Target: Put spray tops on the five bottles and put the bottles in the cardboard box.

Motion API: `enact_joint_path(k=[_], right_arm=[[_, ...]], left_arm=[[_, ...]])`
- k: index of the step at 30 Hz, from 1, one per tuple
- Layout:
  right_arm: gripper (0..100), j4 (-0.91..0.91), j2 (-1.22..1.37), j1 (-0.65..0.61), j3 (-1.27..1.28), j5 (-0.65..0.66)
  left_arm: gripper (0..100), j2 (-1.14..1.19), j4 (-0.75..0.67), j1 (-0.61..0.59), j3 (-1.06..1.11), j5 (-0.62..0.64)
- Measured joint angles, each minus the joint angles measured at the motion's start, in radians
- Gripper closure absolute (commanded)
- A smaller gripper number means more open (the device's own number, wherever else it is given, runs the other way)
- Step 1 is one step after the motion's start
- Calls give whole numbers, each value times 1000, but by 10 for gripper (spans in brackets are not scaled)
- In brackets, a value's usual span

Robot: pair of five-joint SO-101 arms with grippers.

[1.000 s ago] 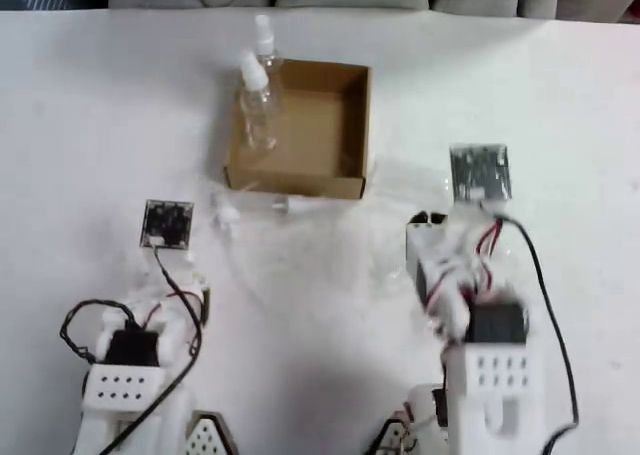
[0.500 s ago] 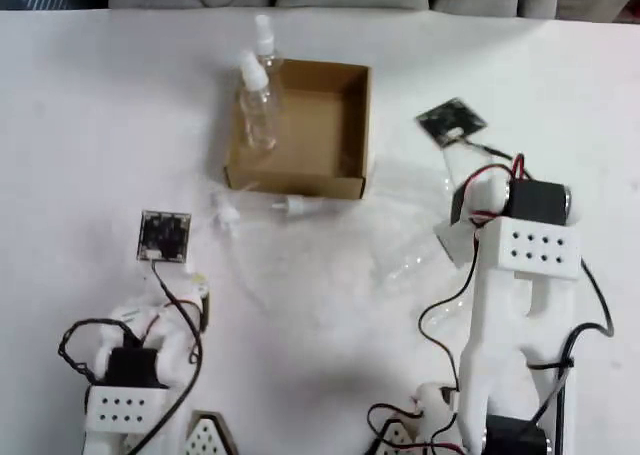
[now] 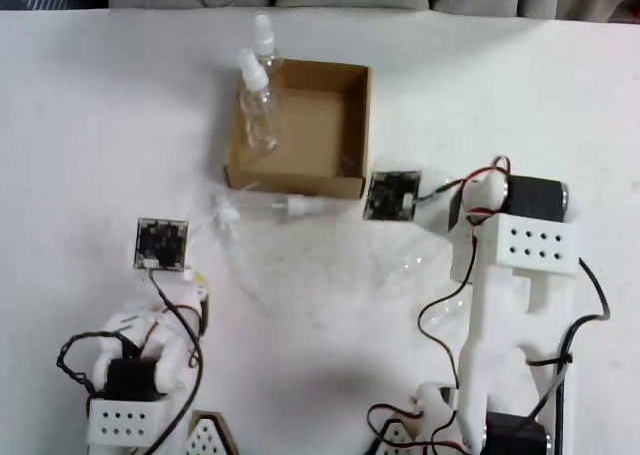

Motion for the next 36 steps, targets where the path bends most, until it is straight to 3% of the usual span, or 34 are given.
enact_joint_path(k=[9, 18, 24, 36], right_arm=[[755, 2, 0, -68, 0, 204], [748, -68, 129, -98, -18, 219], [646, -95, 252, -97, -61, 219], [647, -95, 350, -97, -101, 275]], left_arm=[[974, -3, 0, 0, 0, 0], [973, -3, 0, 0, 0, -34], [973, -3, 0, 0, 0, -52], [973, -3, 0, 0, 0, -54]])
